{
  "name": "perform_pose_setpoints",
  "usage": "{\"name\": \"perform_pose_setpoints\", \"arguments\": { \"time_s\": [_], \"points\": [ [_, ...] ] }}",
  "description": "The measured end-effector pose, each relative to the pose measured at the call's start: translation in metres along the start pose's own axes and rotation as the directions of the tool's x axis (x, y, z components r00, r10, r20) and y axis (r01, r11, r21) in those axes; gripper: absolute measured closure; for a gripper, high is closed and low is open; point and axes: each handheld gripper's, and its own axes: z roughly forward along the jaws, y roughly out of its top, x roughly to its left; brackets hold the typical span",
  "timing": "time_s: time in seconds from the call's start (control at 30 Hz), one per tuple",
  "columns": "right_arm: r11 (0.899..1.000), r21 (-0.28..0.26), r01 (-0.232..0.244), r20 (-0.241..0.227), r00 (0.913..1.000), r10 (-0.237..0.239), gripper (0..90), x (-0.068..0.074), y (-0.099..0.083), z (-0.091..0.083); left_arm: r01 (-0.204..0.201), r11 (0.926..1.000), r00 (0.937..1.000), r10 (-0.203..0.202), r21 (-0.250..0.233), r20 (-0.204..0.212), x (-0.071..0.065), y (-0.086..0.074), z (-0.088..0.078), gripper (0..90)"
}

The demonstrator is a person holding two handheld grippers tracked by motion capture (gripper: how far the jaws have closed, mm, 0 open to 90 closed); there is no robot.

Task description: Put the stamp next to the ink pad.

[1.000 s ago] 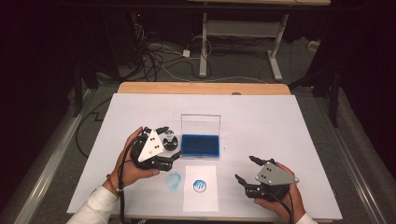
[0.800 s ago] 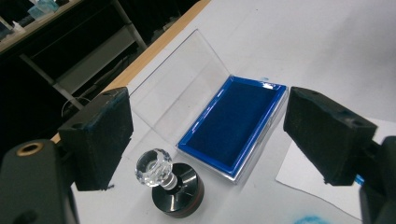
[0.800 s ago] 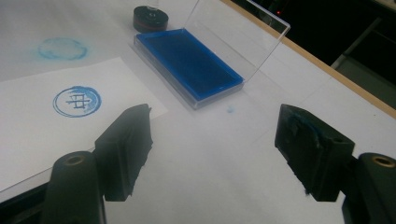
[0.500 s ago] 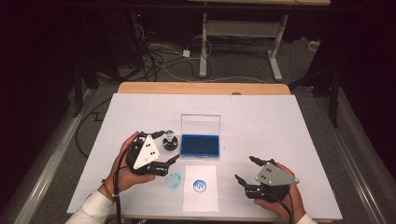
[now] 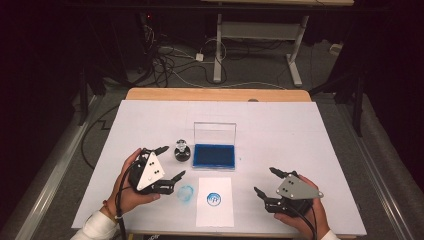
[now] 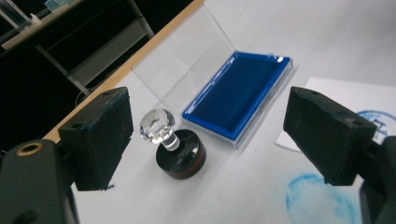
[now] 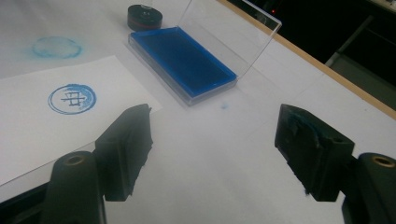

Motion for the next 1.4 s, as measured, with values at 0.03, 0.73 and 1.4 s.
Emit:
{"name": "perform_pose_setpoints", "arguments": {
  "time_s": [0.03,0.73,1.4],
  "points": [
    [1.000,-0.001,-0.001,0.001,1.0000,0.001,27.7,0.000,0.000,0.000,0.002,1.0000,1.0000,-0.002,0.002,-0.003,0.000,-0.002,0.000,15.3],
    [1.000,0.009,-0.026,0.023,0.9994,0.026,27.5,-0.004,-0.005,-0.002,0.068,0.9937,0.9976,-0.067,0.089,-0.014,-0.004,-0.048,-0.009,15.3],
    [1.000,0.013,-0.020,0.031,0.9993,0.019,27.4,-0.003,-0.008,-0.005,0.090,0.9825,0.9957,-0.092,0.163,0.005,-0.012,-0.071,-0.016,15.4]
  ]
}}
